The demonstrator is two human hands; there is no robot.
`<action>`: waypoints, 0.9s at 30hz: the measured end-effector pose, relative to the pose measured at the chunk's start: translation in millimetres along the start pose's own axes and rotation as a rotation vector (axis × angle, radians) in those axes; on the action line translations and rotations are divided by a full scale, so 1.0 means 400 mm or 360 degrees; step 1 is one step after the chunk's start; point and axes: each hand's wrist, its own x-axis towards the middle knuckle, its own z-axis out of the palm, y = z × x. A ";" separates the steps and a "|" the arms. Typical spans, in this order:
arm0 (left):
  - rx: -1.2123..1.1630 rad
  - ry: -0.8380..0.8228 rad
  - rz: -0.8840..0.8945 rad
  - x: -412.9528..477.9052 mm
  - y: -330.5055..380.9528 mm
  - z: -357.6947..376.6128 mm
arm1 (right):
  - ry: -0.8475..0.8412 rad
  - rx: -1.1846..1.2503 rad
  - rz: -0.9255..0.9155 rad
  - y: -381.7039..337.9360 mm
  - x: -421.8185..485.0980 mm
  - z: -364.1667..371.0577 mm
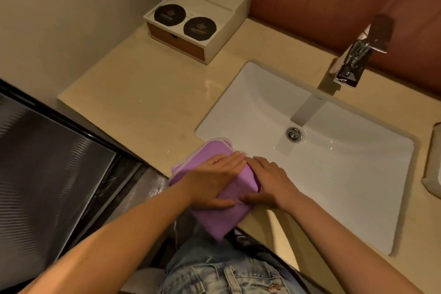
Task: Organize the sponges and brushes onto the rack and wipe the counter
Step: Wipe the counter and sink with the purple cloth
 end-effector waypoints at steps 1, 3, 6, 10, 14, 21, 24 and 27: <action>-0.0002 -0.0014 0.0035 0.002 -0.018 -0.005 | -0.0012 0.0102 -0.0005 -0.005 0.009 -0.004; 0.0000 -0.0032 0.0113 0.006 -0.052 -0.013 | 0.0039 0.0377 0.0006 -0.011 0.028 -0.015; 0.0072 -0.0044 0.0221 0.009 -0.101 -0.014 | 0.0112 0.0701 0.0245 -0.019 0.057 -0.039; 0.0123 -0.0077 0.0326 0.011 -0.156 -0.021 | 0.0017 0.0928 0.0476 -0.023 0.096 -0.046; 0.0243 -0.0047 0.0298 0.004 -0.168 -0.020 | 0.0078 0.1071 0.0543 -0.040 0.124 -0.044; 0.0278 0.0316 -0.0616 -0.052 -0.059 0.032 | -0.0068 0.1440 0.0563 -0.009 0.125 -0.057; 0.0059 0.0283 -0.1168 -0.022 0.025 0.035 | -0.0062 0.1352 0.0449 -0.019 0.113 -0.055; -0.0206 0.0246 -0.1537 0.010 0.084 0.021 | -0.0026 0.1054 0.0239 -0.027 0.084 -0.050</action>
